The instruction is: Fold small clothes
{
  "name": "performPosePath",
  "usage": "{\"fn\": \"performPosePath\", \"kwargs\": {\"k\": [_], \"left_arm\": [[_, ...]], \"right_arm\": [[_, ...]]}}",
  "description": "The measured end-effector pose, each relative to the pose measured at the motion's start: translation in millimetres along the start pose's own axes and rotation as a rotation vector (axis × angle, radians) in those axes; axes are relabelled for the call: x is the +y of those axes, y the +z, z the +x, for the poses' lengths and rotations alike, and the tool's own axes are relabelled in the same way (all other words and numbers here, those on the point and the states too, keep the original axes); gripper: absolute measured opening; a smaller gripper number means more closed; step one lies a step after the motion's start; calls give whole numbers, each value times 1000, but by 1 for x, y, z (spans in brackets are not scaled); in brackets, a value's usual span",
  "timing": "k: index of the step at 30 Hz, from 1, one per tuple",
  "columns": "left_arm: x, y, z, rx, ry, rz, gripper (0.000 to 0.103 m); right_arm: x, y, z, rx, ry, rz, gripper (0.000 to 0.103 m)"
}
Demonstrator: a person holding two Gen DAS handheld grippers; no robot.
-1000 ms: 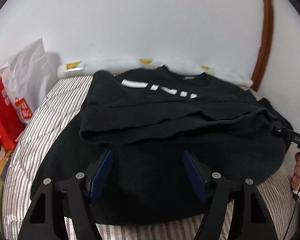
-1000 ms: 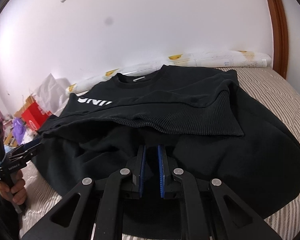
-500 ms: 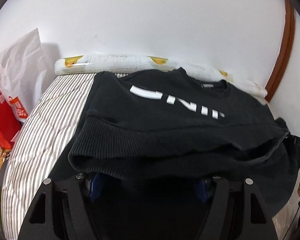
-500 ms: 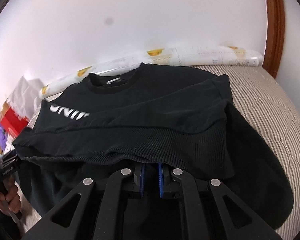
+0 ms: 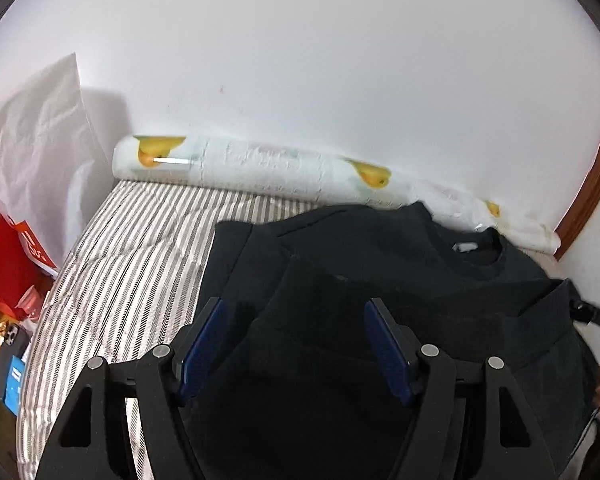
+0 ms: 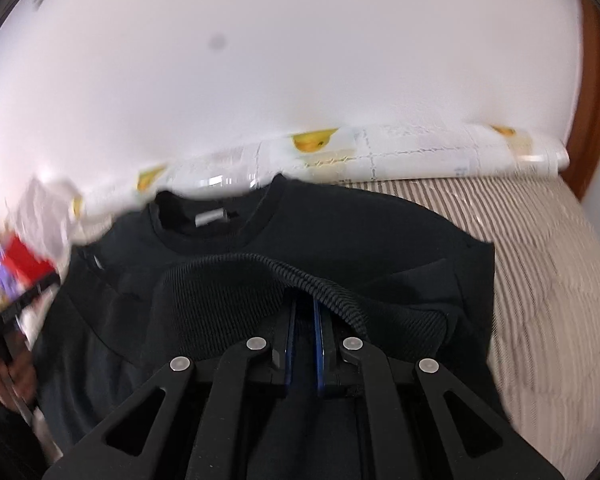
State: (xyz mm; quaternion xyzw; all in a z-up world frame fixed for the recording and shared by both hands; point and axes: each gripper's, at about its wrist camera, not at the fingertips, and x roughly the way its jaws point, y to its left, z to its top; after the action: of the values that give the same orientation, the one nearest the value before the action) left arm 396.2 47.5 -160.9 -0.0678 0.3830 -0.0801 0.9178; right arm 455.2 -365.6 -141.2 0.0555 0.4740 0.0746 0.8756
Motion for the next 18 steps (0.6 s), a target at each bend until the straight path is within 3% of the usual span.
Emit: {"fn": "performPosePath", "kwargs": {"k": [4, 6, 8, 10, 12, 13, 15, 18], "left_arm": [[2, 0, 6, 10, -13, 9, 68], [-3, 2, 11, 17, -13, 41, 68], [-12, 6, 17, 21, 28, 84, 68], [-19, 10, 22, 28, 21, 115, 67], [-24, 12, 29, 39, 31, 132, 63], [-26, 12, 33, 50, 40, 143, 56], [-26, 10, 36, 64, 43, 151, 51], [-21, 11, 35, 59, 33, 127, 42]], "right_arm": [[-11, 6, -30, -66, -15, -35, 14], [-21, 8, -39, -93, -46, -25, 30], [-31, 7, -39, -78, -73, -22, 33], [-37, 6, -33, -51, -101, -26, 33], [-43, 5, -33, -53, -115, -35, 38], [-44, 4, -33, -55, -118, -45, 42], [-45, 2, -32, -72, -142, -78, 62], [-48, 1, -21, -86, -139, -68, 63]]}}
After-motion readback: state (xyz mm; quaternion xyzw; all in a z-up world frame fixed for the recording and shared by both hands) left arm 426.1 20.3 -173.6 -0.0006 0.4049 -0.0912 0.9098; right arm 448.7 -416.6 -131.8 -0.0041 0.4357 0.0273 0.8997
